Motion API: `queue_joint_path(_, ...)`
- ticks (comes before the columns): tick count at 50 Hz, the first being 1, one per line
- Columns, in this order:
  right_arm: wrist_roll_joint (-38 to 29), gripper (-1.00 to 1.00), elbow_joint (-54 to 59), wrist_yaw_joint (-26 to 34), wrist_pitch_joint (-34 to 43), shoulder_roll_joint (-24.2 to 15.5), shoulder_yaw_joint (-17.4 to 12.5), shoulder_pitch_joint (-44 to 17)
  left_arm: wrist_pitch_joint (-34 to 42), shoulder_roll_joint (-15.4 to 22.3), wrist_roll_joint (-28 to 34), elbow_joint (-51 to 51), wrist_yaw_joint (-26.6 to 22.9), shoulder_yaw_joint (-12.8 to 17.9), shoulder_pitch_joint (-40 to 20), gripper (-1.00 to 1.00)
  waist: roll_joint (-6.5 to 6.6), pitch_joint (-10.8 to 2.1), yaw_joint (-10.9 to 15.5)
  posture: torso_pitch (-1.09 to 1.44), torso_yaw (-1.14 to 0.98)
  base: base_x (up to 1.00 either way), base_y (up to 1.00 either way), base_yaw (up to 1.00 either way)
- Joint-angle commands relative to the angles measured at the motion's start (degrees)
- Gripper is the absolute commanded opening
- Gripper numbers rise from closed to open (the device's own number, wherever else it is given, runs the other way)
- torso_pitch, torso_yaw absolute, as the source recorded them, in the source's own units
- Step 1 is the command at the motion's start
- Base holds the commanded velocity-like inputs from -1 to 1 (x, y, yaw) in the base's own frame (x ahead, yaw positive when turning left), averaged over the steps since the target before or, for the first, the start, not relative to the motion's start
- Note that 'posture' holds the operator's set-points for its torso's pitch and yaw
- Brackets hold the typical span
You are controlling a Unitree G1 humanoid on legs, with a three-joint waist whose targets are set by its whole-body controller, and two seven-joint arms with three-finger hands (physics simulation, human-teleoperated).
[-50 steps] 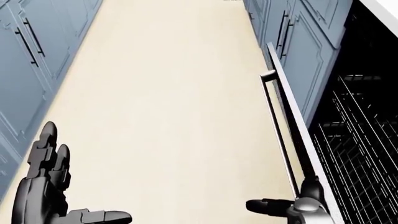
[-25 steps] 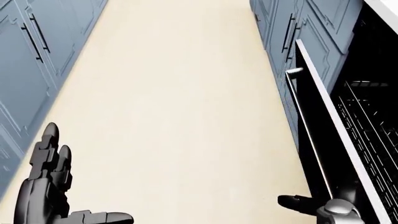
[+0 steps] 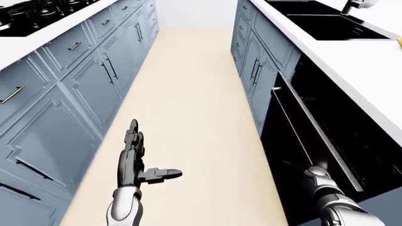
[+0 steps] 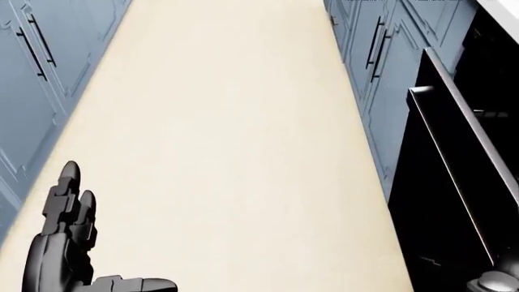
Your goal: Close the dishwasher door
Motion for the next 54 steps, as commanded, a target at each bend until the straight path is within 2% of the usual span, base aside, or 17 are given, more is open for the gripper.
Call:
queue_joint_path(1, 1.0, 1.00, -0.3, -2.8, 0.0, -2.7, -1.0, 0.1, -1.8, 0.2, 0.0, -2.5, 0.0, 0.0, -0.8, 1.00, -0.24, -0.94, -0.7, 0.00, 0.00, 0.00, 0.00, 0.00)
queue_joint_path(11, 4.1, 1.00, -1.0, -0.7, -1.1, -7.3, -1.8, 3.2, -2.2, 0.0, 0.3, -2.4, 0.1, -0.4, -0.5, 1.00, -0.58, -0.77, -0.7, 0.00, 0.00, 0.00, 0.00, 0.00)
queue_joint_path(32, 8.8, 1.00, -4.4, 3.1, -0.7, -15.7, -2.6, 7.3, -2.1, 0.0, 0.3, -2.7, 0.1, -0.5, -0.4, 1.00, -1.10, 0.87, -1.1, 0.00, 0.00, 0.00, 0.00, 0.00)
queue_joint_path(44, 9.9, 1.00, -6.2, 3.6, 0.4, -17.8, -3.2, 8.2, -2.1, 0.0, 0.3, -2.6, 0.2, -0.5, -0.4, 1.00, -0.62, 1.17, -0.7, 0.00, 0.00, 0.00, 0.00, 0.00)
queue_joint_path(54, 10.1, 1.00, -6.0, 3.4, 0.0, -17.9, -3.3, 8.4, -2.3, 0.0, 0.4, -2.3, 0.2, -0.5, -0.5, 1.00, -0.41, 1.00, -0.7, 0.00, 0.00, 0.00, 0.00, 0.00)
